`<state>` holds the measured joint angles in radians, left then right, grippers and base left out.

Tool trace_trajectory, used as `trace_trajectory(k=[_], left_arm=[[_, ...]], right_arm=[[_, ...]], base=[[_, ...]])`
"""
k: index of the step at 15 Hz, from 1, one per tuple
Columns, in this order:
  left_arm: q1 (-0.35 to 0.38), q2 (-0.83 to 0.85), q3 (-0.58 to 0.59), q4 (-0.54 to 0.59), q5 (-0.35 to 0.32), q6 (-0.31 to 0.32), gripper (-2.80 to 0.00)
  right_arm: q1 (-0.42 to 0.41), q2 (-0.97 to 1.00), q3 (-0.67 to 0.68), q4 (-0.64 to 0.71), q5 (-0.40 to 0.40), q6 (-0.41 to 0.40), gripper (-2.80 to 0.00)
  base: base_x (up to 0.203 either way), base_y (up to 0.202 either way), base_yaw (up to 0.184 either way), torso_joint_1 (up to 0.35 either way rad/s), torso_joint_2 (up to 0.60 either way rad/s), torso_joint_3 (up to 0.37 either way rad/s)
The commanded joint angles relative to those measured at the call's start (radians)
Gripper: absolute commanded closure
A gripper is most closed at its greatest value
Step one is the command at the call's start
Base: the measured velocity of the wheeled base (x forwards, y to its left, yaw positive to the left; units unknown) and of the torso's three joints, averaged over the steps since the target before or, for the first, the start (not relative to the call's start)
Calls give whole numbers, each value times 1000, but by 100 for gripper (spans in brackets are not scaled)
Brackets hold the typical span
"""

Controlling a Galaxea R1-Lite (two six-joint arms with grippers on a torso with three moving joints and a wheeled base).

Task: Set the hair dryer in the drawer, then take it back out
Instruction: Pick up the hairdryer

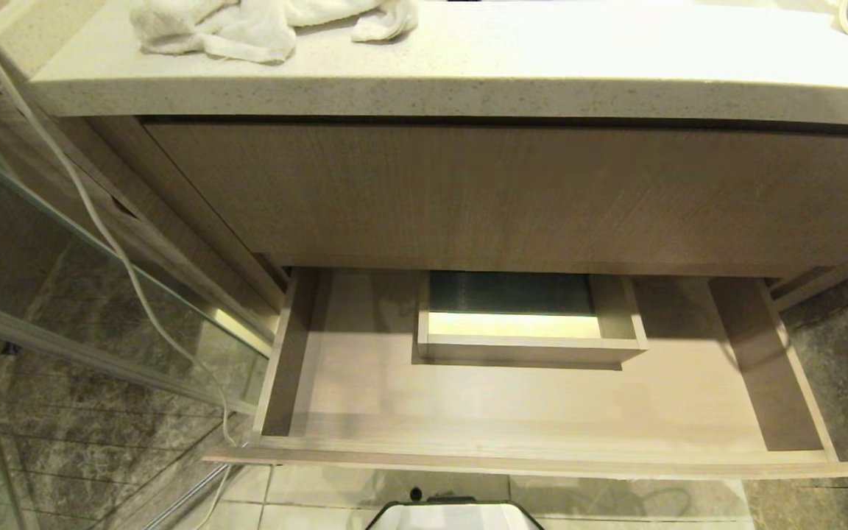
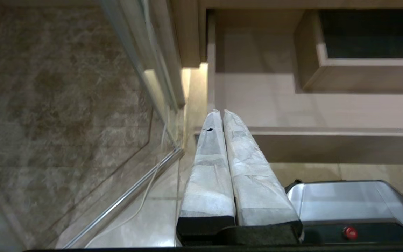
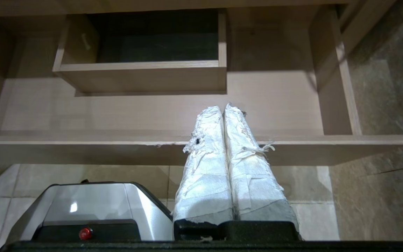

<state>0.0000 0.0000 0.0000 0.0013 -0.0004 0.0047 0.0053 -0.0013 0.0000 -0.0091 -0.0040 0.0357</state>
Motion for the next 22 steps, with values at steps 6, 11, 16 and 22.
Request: trace_trajectory(k=[6,11,16,22], left_arm=[[0,0,2,0,0,0,0],[0,0,2,0,0,0,0],[0,0,2,0,0,0,0],[0,0,2,0,0,0,0]], right_arm=[[1,0,2,1,1,-7,0],[1,0,2,1,-1,0,0],[1,0,2,1,-2,1,0],[1,0,2,3,-2,0,0]], base=[[0,0,0,0,0,0],[0,0,0,0,0,0],[1,-5,9,147,-257,-109],[6,-15,151,278,-496,-222]])
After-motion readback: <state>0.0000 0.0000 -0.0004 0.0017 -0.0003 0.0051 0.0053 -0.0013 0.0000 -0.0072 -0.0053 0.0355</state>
